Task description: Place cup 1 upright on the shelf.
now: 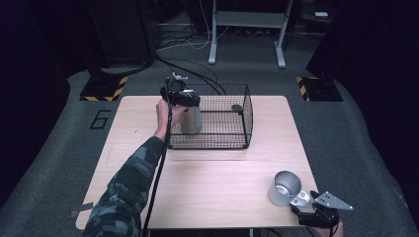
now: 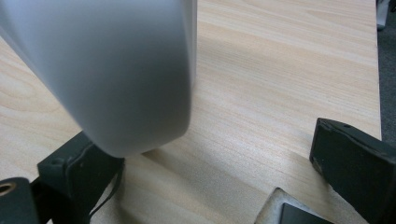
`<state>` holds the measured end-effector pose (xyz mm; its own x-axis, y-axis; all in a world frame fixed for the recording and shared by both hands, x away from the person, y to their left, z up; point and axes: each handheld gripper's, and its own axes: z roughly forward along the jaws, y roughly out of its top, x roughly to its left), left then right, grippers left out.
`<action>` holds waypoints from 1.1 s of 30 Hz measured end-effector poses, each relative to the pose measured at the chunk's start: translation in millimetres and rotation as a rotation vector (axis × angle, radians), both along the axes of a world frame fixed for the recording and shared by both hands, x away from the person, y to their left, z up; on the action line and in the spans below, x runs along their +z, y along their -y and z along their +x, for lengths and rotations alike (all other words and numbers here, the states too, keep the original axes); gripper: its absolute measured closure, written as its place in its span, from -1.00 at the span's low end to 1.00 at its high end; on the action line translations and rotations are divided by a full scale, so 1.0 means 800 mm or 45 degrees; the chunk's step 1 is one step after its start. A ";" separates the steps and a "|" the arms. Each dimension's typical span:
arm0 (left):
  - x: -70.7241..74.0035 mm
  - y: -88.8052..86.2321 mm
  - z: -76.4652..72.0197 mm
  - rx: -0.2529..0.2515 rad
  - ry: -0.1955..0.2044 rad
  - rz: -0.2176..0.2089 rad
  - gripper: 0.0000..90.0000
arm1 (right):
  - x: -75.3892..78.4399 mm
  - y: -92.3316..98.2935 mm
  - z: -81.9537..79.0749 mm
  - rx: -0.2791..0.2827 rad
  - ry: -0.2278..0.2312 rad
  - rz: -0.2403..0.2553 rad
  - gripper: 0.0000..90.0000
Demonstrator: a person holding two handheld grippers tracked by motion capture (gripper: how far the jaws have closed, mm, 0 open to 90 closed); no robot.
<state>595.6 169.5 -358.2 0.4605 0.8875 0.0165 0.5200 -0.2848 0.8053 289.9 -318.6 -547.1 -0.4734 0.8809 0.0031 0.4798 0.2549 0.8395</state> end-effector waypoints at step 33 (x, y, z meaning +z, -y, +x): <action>0.032 -0.054 -0.143 -0.172 0.093 0.051 -1.00 | 0.000 0.000 0.000 0.001 0.003 -0.002 -0.94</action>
